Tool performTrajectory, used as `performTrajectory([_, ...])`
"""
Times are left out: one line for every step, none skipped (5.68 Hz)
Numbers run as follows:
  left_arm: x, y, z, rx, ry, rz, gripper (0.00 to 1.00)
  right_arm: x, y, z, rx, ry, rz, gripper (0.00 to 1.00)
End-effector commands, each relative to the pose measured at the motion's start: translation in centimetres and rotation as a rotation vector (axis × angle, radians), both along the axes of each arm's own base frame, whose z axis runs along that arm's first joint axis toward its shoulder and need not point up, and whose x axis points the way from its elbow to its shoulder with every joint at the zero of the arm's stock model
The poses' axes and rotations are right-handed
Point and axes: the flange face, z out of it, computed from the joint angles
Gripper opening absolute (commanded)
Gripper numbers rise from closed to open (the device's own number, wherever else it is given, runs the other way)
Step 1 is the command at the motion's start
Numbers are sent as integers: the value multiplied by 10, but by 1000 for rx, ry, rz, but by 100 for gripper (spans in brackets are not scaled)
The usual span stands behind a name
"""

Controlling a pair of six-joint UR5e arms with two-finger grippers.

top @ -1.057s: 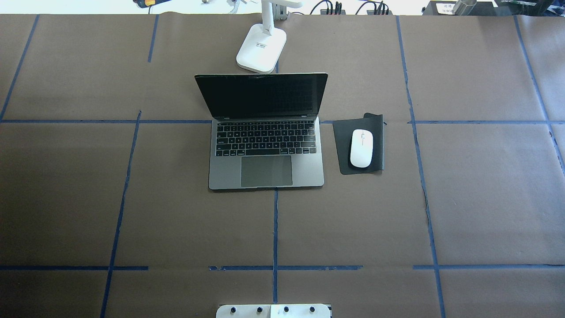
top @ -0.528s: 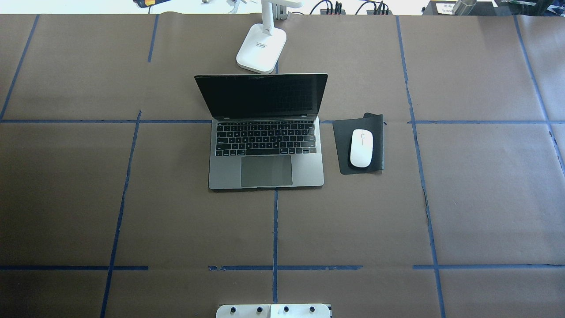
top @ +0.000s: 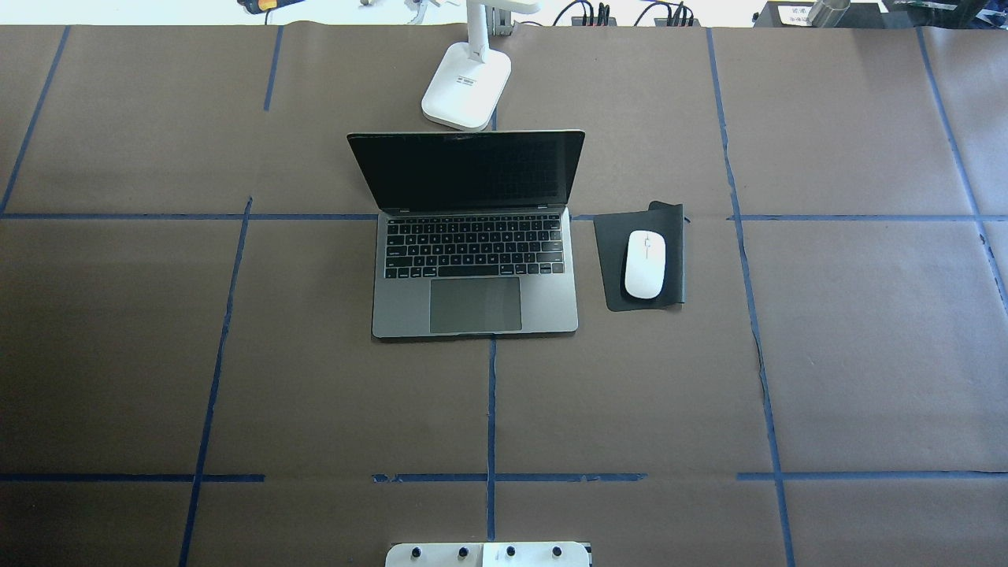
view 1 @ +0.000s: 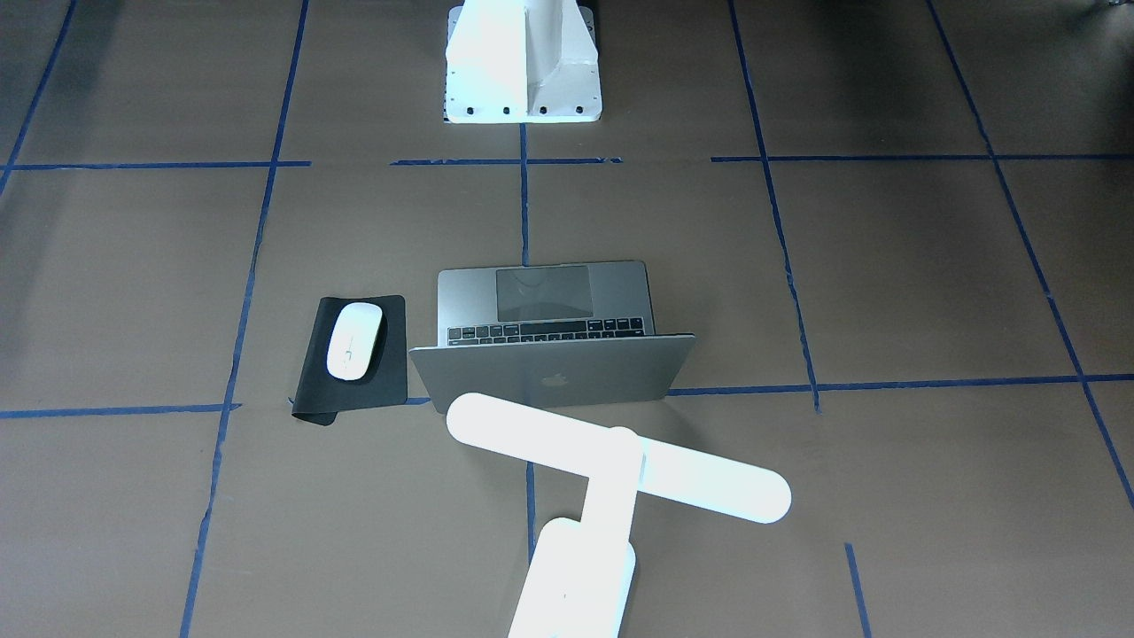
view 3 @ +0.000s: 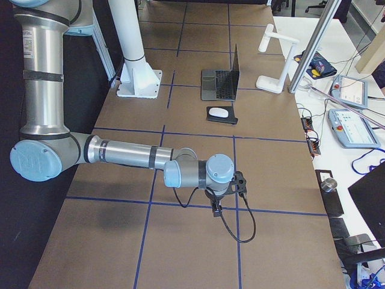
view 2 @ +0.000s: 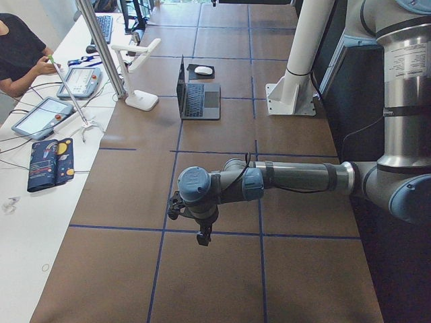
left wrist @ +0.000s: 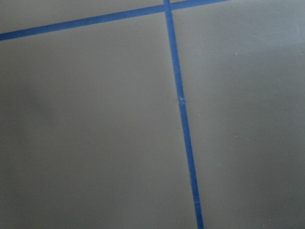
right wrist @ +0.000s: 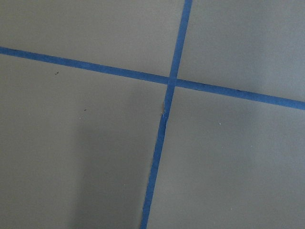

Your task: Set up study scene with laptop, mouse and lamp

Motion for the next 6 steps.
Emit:
performTrajectory([0,3,-1,8,8,-3,100,0,2,5,-8,3,-1,100])
performTrajectory([-1,3,-4,15,8,-4,100,0,1,2,-3,1,-1,100])
performTrajectory([-1,-6,-11,30,0,-2,100,-1,0,2,-5,1,-2,100])
performTrajectory([-2,-5,-17,41,-6,-3,100,-1,-1,2,-3,0,-2,100])
performTrajectory([-1,-5,-20,49,-14,1,100,-3,-1,3,-6,3,-6,100])
performTrajectory([-2,-7,-22,56,-33,5,100,-3,0,3,-13,3,-1,100])
